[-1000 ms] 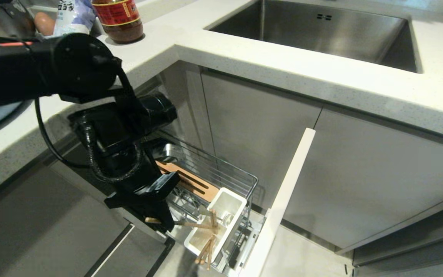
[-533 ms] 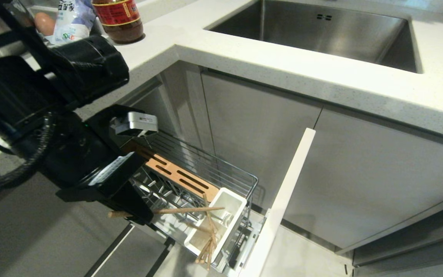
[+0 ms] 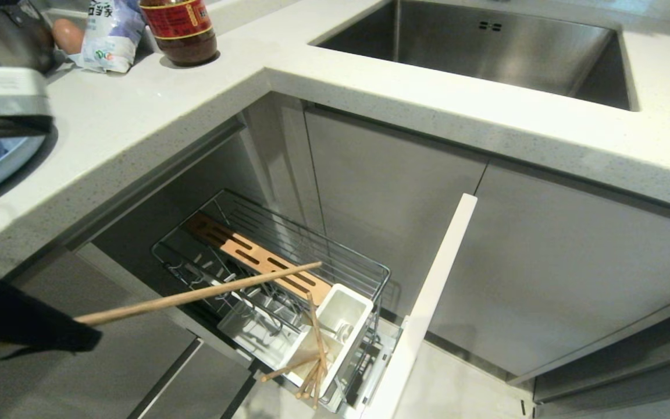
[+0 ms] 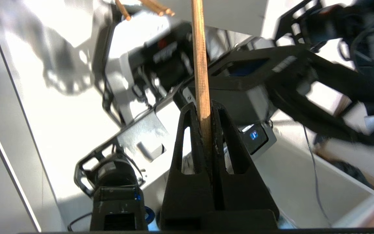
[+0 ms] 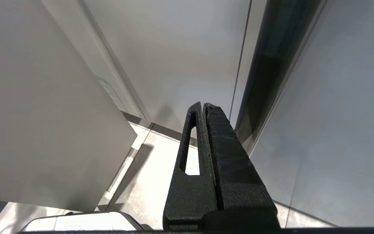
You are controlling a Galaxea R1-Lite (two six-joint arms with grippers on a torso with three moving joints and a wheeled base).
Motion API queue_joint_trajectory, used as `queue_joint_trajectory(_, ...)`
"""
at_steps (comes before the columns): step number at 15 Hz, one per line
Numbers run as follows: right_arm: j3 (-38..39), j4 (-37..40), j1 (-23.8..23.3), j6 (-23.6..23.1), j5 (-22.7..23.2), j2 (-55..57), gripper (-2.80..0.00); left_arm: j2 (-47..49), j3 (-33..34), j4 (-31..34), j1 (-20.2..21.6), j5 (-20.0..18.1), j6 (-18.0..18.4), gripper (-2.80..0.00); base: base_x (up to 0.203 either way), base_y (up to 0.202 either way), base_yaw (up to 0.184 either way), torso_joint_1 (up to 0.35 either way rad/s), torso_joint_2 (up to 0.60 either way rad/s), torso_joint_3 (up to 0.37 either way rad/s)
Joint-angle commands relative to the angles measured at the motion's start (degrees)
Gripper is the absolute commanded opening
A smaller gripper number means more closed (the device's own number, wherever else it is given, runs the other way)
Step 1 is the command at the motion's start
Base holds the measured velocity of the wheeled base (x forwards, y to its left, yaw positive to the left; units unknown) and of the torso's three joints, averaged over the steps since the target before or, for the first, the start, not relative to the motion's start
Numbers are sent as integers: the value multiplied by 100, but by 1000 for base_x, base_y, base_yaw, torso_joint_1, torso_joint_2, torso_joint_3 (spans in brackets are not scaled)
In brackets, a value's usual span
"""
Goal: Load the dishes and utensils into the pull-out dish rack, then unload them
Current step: Take the chopsticks out of the cupboard
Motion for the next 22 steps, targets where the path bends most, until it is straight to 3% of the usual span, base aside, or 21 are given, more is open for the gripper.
queue_joint_trajectory(1, 0, -3, 1, 4, -2, -17, -280, -924, -4, 37, -46, 139, -10, -280, 0, 0, 0, 0, 0, 0)
queue_joint_trajectory(3, 0, -3, 1, 4, -2, -24, -280, -1422, -3, -198, 95, 314, -4, -280, 0, 0, 0, 0, 0, 0)
queue_joint_trajectory(6, 0, -3, 1, 4, -2, -24, -280, -2096, 24, -1103, 811, 382, 17, -280, 0, 0, 0, 0, 0, 0)
queue_joint_trajectory(11, 0, -3, 1, 4, -2, -24, -280, -2862, 103, -2147, 2709, 442, 108, -280, 0, 0, 0, 0, 0, 0)
queue_joint_trajectory(15, 0, -3, 1, 4, -2, -22, -280, -2921, 560, -2381, 4757, 1379, 133, -280, 0, 0, 0, 0, 0, 0)
queue_joint_trajectory(17, 0, -3, 1, 4, -2, -24, -280, -2863, 1202, -2433, 5665, 1973, 169, -280, 0, 0, 0, 0, 0, 0)
queue_joint_trajectory(20, 0, -3, 1, 4, -2, -24, -280, -2647, 2191, -2462, 6296, 2569, 103, -280, 0, 0, 0, 0, 0, 0)
queue_joint_trajectory(22, 0, -3, 1, 4, -2, -24, -280, -2447, 2601, -2562, 6419, 2670, -143, -280, 0, 0, 0, 0, 0, 0)
